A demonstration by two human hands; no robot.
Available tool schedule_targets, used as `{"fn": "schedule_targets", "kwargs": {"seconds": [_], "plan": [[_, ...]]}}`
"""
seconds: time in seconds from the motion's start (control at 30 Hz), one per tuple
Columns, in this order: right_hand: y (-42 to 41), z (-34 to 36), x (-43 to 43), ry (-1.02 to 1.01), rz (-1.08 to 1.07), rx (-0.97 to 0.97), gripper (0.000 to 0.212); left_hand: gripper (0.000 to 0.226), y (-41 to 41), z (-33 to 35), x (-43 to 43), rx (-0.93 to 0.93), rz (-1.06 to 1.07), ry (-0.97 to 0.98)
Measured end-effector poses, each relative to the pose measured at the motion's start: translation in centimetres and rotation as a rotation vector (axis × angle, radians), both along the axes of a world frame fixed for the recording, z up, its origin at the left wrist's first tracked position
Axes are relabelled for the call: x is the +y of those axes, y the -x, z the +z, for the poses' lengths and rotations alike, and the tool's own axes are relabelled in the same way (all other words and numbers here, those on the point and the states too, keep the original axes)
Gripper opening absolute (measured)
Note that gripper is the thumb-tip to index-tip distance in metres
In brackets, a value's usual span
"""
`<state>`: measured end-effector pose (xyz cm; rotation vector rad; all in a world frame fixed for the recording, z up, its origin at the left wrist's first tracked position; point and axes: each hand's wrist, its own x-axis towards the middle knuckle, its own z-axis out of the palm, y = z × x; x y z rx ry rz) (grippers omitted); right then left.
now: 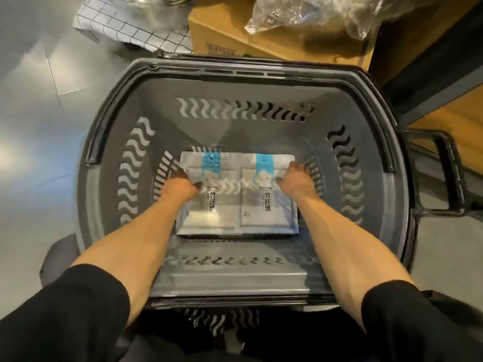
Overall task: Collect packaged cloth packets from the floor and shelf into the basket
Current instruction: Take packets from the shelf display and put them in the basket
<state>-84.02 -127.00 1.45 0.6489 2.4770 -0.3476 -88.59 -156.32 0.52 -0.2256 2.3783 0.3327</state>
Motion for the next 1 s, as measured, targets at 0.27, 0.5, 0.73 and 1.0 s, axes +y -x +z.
{"fn": "schedule_targets", "kwargs": {"seconds": [0.27, 0.5, 0.73, 1.0], "plan": [[-0.2, -2.8, -0.4, 0.019, -0.216, 0.001, 0.086, 0.081, -0.7, -0.6, 1.3, 0.001, 0.156, 0.013], [-0.7, -3.2, -1.6, -0.014, -0.324, 0.051, 0.092, 0.067, -1.4, -1.1, 0.8, 0.081, 0.453, -0.196], [-1.2, -3.4, -2.3, -0.064, -0.325, 0.085, 0.095, 0.055, -1.8, -0.9, 1.0, 0.059, 0.812, -0.512], [-2.3, -3.7, -3.4, -0.129, -0.286, 0.158, 0.077, 0.052, -1.9, -1.5, 0.1, 0.034, 0.880, -0.560]]}}
